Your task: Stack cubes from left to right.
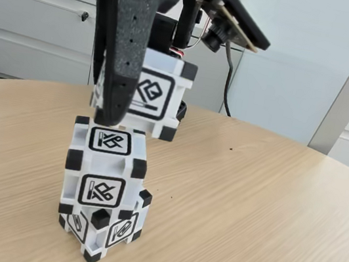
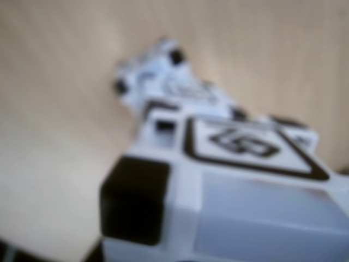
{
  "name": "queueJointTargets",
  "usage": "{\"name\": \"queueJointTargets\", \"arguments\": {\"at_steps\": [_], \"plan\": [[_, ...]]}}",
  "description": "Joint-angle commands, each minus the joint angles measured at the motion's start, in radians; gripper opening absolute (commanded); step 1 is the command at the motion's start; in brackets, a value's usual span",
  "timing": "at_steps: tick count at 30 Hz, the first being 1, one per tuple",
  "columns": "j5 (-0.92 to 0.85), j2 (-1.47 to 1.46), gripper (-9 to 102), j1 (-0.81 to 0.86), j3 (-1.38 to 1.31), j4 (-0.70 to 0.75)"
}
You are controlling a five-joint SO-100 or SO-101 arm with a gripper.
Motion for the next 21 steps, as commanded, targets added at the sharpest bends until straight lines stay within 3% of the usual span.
{"name": "queueJointTargets", "arguments": {"at_steps": [1, 9, 21], "plan": [[-0.005, -0.040, 12, 0.009, -0.003, -0.012], [0.020, -0.044, 13, 0.011, -0.005, -0.066], [0.014, -0.044, 25, 0.011, -0.005, -0.063]]}}
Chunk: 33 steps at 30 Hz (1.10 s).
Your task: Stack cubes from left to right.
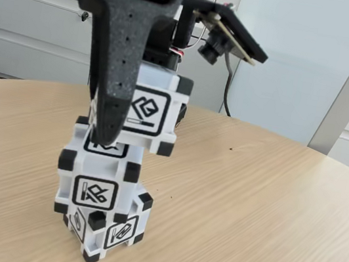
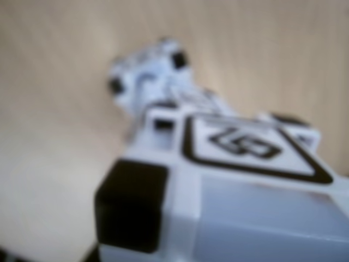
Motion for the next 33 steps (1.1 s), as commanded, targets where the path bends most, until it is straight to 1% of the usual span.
{"name": "queueJointTargets", "arguments": {"at_steps": [1, 11, 22, 28, 33], "plan": [[0.000, 0.003, 26, 0.012, -0.005, -0.018], [-0.005, -0.003, 39, 0.008, -0.005, -0.011], [0.006, 0.006, 38, -0.005, -0.005, 0.003], [-0.025, 0.008, 38, -0.006, -0.020, 0.144], [-0.020, 0.008, 38, -0.006, -0.021, 0.155]]}}
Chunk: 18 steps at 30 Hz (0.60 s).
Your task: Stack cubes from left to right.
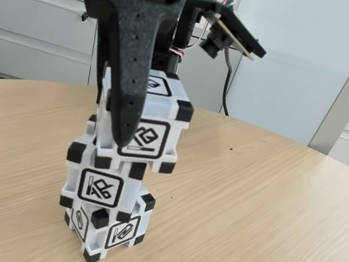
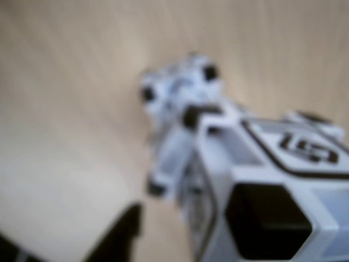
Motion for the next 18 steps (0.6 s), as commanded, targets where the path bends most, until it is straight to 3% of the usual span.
{"name": "queueJointTargets", "arguments": {"at_steps": [1, 18], "plan": [[0.000, 0.020, 38, -0.006, -0.020, 0.014], [0.026, 0.023, 40, -0.005, -0.023, -0.018]]}}
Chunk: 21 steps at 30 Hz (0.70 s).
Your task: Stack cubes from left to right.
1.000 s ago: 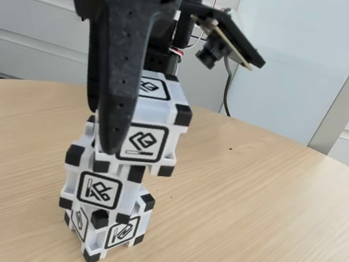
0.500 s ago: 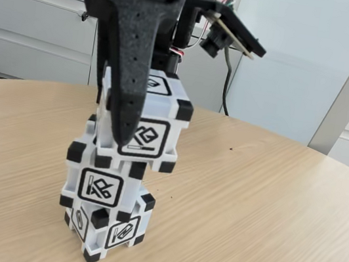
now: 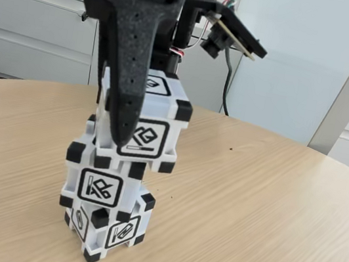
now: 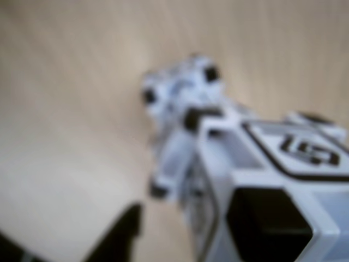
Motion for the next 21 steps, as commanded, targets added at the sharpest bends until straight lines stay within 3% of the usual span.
{"name": "queueJointTargets", "arguments": {"at_steps": [1, 15, 21], "plan": [[0.005, 0.035, 40, -0.005, -0.023, -0.011], [0.040, 0.216, 40, -0.005, -0.023, -0.012], [0.083, 0.359, 30, -0.009, -0.098, -0.011]]}}
